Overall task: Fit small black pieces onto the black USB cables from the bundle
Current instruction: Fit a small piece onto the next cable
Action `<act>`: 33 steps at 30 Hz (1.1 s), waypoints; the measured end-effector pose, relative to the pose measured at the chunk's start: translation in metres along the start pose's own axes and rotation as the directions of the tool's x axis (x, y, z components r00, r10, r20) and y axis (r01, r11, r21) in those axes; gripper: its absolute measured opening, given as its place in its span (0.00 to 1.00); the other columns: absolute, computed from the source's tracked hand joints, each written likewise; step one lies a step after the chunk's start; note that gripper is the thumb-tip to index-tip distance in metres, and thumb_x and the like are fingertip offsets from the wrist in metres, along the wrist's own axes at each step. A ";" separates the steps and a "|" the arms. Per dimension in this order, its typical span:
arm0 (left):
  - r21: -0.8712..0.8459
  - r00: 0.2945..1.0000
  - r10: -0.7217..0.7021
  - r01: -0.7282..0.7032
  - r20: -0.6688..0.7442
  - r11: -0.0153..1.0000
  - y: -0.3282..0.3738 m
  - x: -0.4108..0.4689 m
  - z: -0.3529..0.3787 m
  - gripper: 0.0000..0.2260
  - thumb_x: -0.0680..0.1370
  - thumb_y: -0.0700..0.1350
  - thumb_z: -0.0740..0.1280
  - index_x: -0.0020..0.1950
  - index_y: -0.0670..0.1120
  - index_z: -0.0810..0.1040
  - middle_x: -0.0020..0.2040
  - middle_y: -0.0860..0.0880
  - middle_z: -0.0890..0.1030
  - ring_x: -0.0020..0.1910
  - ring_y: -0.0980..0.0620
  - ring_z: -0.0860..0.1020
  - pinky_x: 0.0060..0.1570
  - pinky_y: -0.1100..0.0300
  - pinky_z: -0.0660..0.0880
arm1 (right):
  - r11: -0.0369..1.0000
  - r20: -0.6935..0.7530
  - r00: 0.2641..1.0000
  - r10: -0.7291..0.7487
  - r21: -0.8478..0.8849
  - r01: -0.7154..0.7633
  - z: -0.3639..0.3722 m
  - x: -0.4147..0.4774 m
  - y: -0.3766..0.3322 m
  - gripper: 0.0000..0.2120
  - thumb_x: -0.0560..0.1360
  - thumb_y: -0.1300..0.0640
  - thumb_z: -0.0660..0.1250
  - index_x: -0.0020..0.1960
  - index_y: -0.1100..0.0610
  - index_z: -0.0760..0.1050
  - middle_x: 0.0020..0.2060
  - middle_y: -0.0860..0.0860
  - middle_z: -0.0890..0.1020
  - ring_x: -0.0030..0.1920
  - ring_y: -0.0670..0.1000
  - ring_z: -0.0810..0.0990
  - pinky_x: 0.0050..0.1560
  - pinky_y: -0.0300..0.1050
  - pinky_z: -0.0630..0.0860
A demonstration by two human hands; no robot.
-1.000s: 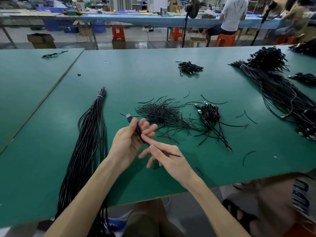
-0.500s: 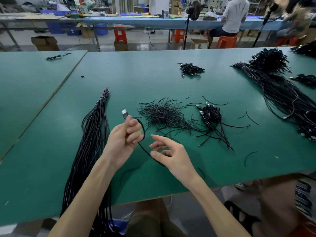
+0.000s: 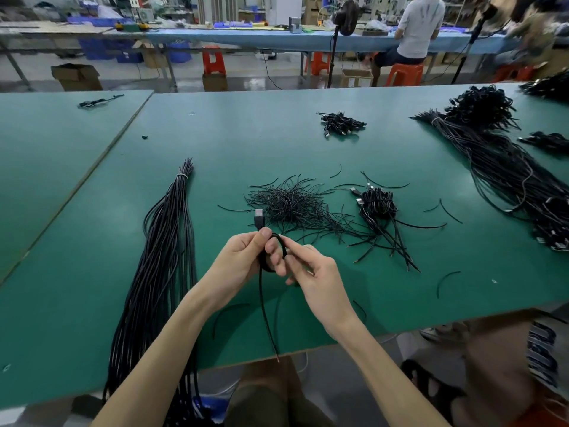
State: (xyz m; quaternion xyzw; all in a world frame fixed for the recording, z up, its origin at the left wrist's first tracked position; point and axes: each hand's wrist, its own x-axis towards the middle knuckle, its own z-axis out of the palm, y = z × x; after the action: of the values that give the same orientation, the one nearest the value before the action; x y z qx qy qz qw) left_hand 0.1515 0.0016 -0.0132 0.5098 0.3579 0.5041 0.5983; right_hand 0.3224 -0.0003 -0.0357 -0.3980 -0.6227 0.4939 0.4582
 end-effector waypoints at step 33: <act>0.476 0.984 0.102 -0.020 -0.147 0.879 -0.007 -0.002 -0.003 0.19 0.82 0.57 0.61 0.37 0.49 0.79 0.35 0.52 0.78 0.35 0.53 0.72 0.37 0.59 0.69 | 0.906 0.064 0.997 -0.050 -0.416 0.072 0.013 -0.004 -0.009 0.28 0.81 0.53 0.70 0.78 0.58 0.69 0.48 0.46 0.70 0.47 0.38 0.72 0.55 0.30 0.67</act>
State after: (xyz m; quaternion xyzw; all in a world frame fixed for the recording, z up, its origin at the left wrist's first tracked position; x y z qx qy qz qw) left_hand 0.1501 0.0008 -0.0205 0.6071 0.5028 0.4611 0.4075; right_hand 0.3105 -0.0096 -0.0284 -0.4542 -0.7379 0.3447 0.3610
